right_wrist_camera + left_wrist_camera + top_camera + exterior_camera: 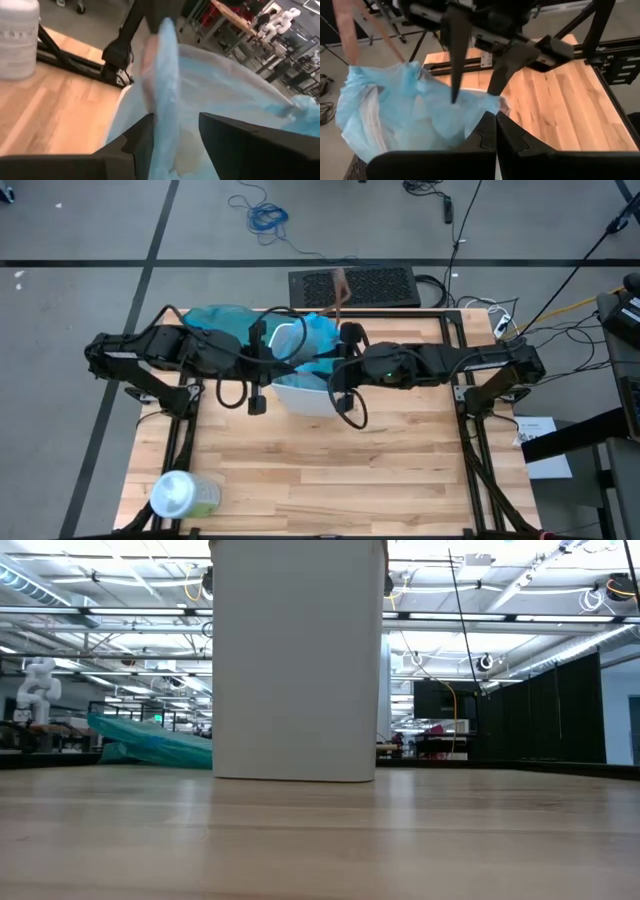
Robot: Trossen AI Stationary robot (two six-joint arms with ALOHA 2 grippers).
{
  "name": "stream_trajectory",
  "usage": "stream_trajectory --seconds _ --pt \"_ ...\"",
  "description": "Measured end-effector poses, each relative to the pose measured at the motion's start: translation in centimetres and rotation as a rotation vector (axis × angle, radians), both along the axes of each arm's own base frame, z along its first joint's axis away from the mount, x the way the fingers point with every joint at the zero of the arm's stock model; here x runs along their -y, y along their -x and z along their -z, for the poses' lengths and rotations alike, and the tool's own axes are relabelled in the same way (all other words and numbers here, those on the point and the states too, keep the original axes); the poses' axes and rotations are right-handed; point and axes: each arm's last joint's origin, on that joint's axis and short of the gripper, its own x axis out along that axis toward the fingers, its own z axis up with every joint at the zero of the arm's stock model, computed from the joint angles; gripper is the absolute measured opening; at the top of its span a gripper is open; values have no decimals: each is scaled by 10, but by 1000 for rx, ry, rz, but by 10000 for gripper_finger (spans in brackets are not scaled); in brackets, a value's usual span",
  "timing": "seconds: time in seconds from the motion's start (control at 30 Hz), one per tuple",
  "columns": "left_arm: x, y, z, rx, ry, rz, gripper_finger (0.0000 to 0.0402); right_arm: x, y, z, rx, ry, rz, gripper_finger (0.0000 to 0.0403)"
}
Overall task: Place trash/remove bag and relplace
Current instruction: Close the light blue trash bag
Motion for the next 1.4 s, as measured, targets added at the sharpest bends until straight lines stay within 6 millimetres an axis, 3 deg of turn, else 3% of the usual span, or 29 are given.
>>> stream_trajectory --seconds 0.47,0.6,0.73,0.97,1.4 --pt "-14 -2 -1 11 -39 -111 0 -4 -3 -2 68 -124 22 250" --pt "-15 -3 -4 45 -42 -111 0 -1 -6 -2 101 -167 48 258" --pt "-13 -3 -5 50 -50 -93 0 8 -8 -2 118 -188 88 214" --pt "-11 -3 -4 38 -77 -22 2 11 -9 -4 130 -153 79 18" --pt "4 5 -14 99 -225 68 92 12 -9 -5 143 -167 86 0"
